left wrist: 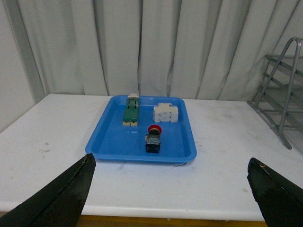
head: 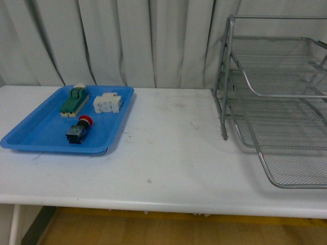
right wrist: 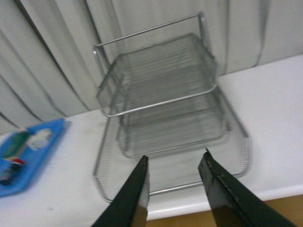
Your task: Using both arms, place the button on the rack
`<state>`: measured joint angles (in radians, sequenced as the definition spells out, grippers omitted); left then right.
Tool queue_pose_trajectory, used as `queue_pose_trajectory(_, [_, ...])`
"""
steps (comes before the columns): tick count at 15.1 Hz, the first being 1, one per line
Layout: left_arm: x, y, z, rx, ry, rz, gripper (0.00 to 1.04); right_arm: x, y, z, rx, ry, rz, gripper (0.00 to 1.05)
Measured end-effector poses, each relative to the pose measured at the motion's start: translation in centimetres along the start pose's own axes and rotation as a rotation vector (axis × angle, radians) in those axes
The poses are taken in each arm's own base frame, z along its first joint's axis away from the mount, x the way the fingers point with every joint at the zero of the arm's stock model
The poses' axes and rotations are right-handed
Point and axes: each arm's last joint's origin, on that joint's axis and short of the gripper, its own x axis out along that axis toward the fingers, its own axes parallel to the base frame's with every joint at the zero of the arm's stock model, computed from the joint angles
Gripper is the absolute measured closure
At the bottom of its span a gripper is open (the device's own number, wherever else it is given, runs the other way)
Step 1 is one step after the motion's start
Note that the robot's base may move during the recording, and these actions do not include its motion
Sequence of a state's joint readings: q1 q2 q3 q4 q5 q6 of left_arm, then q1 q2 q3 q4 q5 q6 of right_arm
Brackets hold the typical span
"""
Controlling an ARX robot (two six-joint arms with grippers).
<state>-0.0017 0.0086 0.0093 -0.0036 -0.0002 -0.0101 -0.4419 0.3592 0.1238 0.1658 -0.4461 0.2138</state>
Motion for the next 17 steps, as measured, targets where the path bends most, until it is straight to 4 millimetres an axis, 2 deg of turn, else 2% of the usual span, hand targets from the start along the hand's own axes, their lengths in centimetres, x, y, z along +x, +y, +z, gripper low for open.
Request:
queue_pose_trajectory(2, [0.0,0.0,0.0,0.0,0.0,0.0,0.07,-1.5,1.2,0.0,-0.16,-0.064,-0.001,0.9])
queue_pose_trajectory(3, [0.0,0.0,0.0,0.0,0.0,0.0,0.07,-1.6,1.7,-0.1,-0.198,-0.079,0.02,0.99])
queue_pose_trajectory(4, [0.0,0.0,0.0,0.0,0.0,0.0,0.07,-1.6,1.9,-0.5,-0.216,-0.075,0.02,1.03])
queue_pose_trajectory(6, [0.0,0.0,0.0,0.0,0.0,0.0,0.07,-1.4,2.1,-1.6,-0.221,-0.053,0.002,1.03])
queue_pose_trajectory(11, [0.0,0.0,0.0,0.0,0.0,0.0,0.07,-1.4,2.4,-1.8,-0.234,-0.063,0.009,1.03])
queue_pose_trajectory(14, [0.0,0.0,0.0,0.0,0.0,0.0,0.07,-1.4,3.6,-2.6,-0.24,-0.058,0.03,1.03])
queue_pose_trajectory(17, [0.0,0.0,0.0,0.0,0.0,0.001,0.07,-1.4,3.2,-3.4,-0.239,-0.065,0.003,1.03])
